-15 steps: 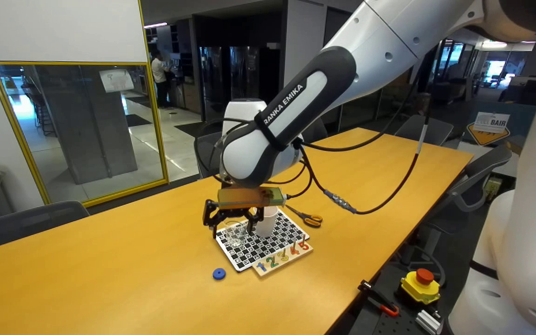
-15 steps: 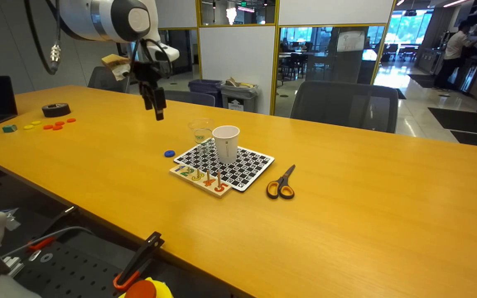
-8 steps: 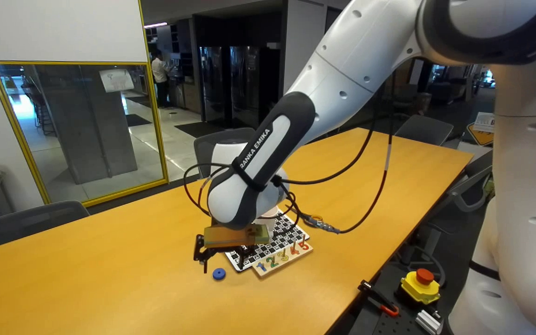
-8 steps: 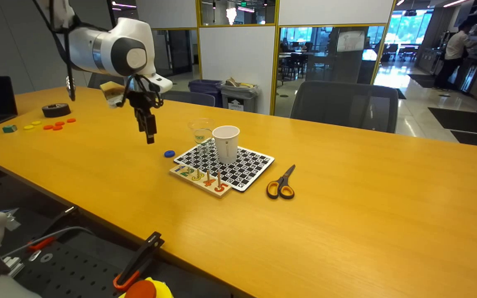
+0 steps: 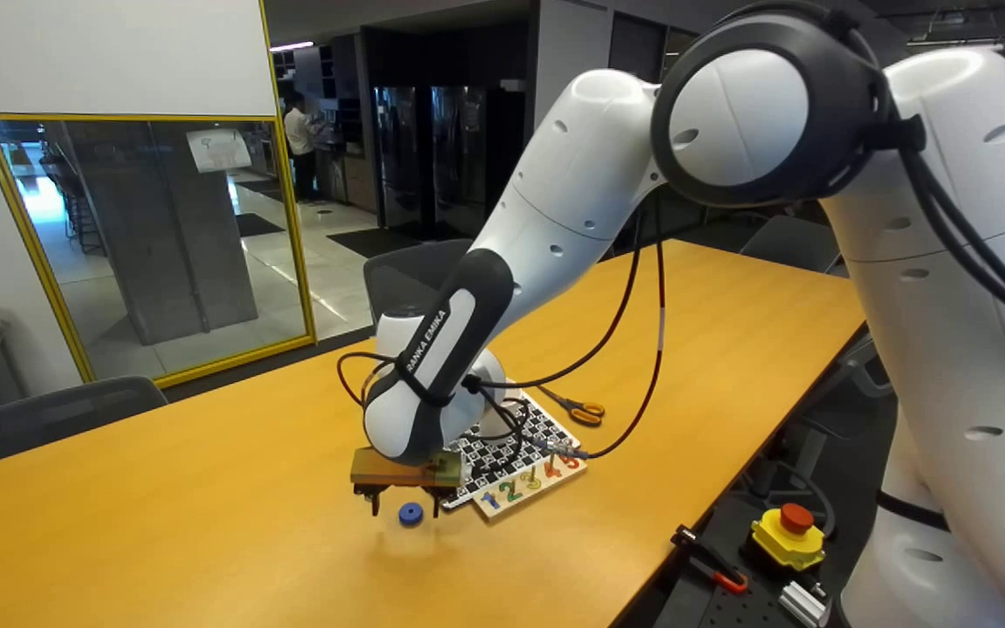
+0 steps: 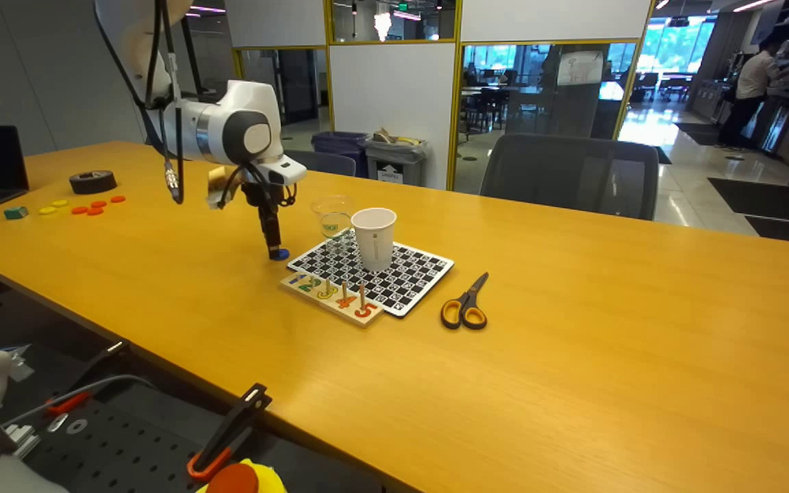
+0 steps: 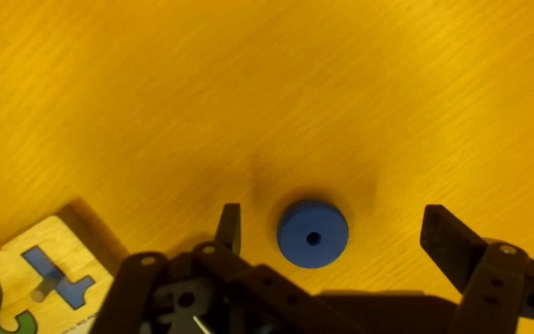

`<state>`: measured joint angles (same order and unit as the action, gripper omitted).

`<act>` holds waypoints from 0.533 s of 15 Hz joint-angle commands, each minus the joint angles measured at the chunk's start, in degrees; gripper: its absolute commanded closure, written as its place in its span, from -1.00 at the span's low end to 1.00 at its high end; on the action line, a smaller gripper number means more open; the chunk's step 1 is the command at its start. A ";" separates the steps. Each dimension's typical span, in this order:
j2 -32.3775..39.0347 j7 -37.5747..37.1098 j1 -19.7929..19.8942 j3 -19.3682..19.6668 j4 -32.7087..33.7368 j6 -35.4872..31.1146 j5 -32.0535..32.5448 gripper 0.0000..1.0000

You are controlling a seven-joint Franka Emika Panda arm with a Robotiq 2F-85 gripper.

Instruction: Pick the rings and put them in the cup

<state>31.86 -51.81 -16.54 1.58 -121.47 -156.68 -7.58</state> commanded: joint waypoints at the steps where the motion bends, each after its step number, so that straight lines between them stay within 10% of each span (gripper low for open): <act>1: 3.50 -4.50 -2.71 2.59 4.92 0.51 1.17 -1.00; 8: 4.24 -5.98 -3.08 3.20 6.07 1.93 1.09 -1.00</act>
<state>35.75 -55.52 -18.52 3.60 -117.08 -156.28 -7.57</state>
